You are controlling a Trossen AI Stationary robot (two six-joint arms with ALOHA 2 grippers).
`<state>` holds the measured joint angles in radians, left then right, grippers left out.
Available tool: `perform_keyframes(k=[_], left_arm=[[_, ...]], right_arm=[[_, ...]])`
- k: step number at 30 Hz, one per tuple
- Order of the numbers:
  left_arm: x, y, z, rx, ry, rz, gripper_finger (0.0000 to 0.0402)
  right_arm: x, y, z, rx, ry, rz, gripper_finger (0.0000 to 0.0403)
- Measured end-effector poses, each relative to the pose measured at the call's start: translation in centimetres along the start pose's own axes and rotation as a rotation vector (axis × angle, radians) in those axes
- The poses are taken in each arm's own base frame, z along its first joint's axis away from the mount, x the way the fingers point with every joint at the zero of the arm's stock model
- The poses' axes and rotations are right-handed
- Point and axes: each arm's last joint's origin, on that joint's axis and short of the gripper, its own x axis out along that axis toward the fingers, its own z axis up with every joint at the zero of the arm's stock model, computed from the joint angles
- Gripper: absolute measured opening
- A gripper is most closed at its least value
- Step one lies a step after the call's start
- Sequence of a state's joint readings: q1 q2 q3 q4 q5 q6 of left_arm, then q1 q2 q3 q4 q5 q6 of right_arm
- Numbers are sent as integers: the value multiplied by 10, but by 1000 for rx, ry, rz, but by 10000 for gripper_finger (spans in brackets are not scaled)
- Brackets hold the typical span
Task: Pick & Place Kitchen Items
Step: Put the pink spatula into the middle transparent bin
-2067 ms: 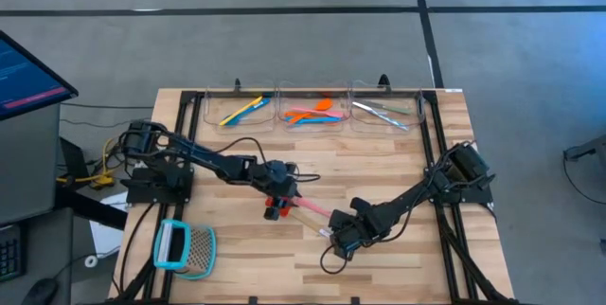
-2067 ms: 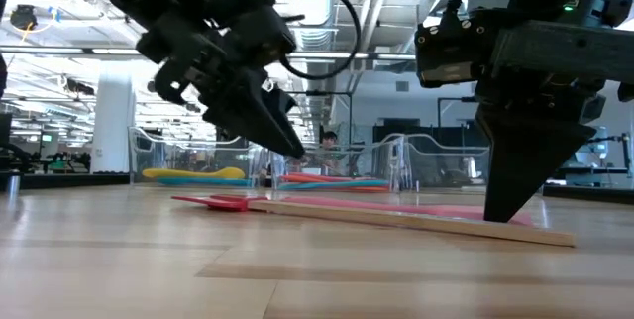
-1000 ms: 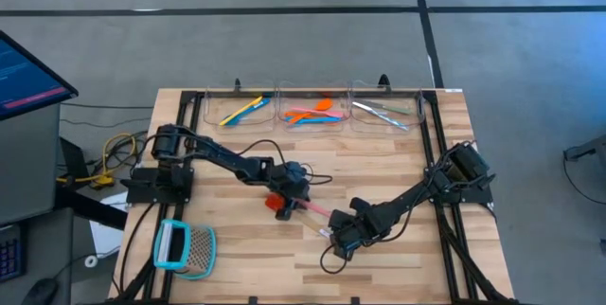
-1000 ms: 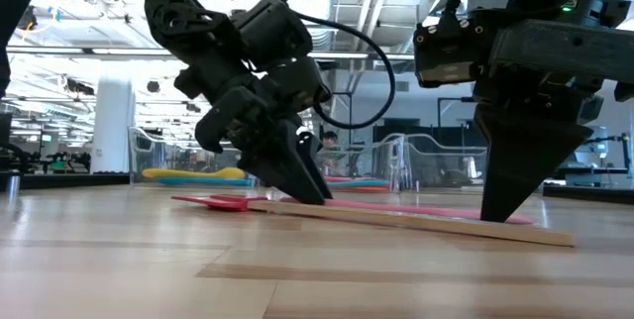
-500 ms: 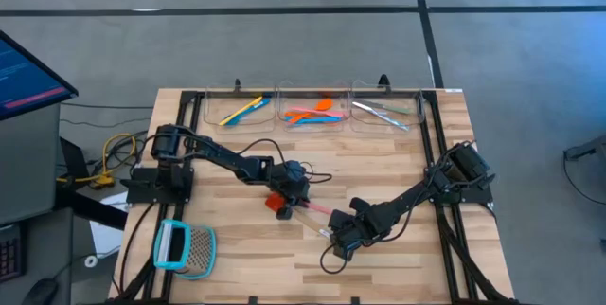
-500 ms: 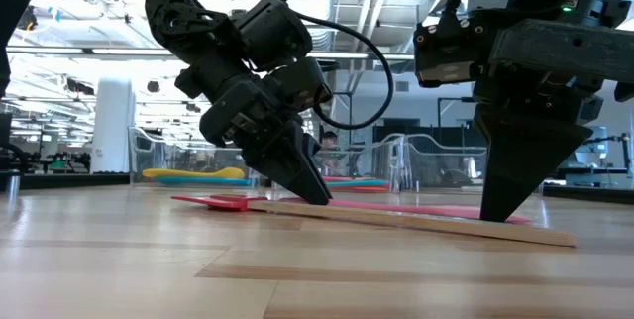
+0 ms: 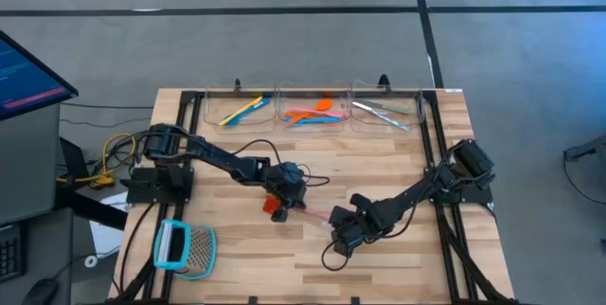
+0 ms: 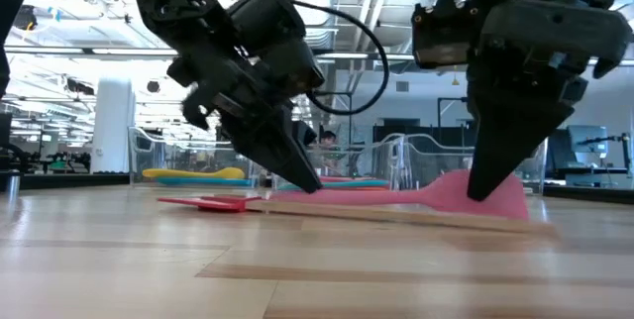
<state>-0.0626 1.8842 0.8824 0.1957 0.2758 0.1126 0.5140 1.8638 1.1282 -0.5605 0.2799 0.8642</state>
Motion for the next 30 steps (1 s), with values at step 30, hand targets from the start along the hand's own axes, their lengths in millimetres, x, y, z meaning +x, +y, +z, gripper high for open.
perform_keyframes(k=[30], left_arm=[[7, -5, -2, 34, 21, 57, 1]], right_arm=[[-4, -1, 1, -36, -8, -3, 0]])
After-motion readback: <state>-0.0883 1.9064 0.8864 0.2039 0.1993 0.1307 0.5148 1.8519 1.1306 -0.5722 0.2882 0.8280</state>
